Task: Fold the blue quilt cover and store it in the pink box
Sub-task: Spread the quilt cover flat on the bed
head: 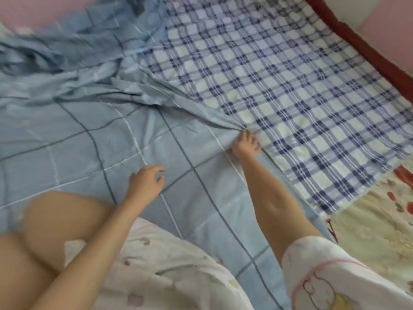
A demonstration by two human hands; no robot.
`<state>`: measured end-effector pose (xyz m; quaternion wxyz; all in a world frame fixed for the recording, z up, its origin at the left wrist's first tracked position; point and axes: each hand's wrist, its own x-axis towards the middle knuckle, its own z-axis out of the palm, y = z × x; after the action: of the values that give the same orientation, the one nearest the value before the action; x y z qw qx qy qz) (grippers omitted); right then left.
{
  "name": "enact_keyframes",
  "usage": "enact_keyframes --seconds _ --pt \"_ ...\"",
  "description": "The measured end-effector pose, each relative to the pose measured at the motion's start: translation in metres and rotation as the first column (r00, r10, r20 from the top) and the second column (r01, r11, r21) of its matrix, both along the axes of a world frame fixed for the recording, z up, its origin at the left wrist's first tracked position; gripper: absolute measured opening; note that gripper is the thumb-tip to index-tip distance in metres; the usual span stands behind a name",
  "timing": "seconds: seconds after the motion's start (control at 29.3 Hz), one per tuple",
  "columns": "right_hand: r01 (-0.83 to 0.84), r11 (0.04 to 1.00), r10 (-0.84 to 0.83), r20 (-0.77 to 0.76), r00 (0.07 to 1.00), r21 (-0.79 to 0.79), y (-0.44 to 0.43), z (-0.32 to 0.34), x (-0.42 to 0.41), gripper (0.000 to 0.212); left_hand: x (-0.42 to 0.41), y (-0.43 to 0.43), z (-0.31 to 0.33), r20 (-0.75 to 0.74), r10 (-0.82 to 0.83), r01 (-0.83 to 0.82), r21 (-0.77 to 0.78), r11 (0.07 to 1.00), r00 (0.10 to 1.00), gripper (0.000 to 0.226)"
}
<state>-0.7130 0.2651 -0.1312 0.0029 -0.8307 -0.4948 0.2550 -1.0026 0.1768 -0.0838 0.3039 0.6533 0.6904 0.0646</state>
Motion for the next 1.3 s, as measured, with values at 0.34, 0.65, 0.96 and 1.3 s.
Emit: enact_keyframes --seconds 0.34,0.65,0.96,1.3 --pt "-0.998 -0.032 0.962 0.272 -0.017 0.049 0.033 -0.007 -0.261 0.058 -0.134 0.035 0.057 0.046 0.335 -0.338 0.110 0.935 0.941 0.045" --pt "-0.857 0.459 0.878 0.267 0.397 -0.236 0.151 -0.001 -0.358 0.069 -0.255 0.017 0.002 -0.075 0.385 -0.391 -0.110 0.914 0.920 0.041" --pt "-0.969 -0.232 0.878 0.412 -0.245 -0.082 0.143 -0.011 -0.438 0.062 -0.313 0.067 -0.050 -0.250 0.328 -0.401 -0.348 0.847 0.911 0.100" --pt "-0.875 0.436 0.828 0.474 0.299 -0.210 0.263 -0.028 -0.520 0.097 -0.360 0.113 -0.060 -0.198 0.311 -0.365 -0.382 0.849 0.930 0.113"
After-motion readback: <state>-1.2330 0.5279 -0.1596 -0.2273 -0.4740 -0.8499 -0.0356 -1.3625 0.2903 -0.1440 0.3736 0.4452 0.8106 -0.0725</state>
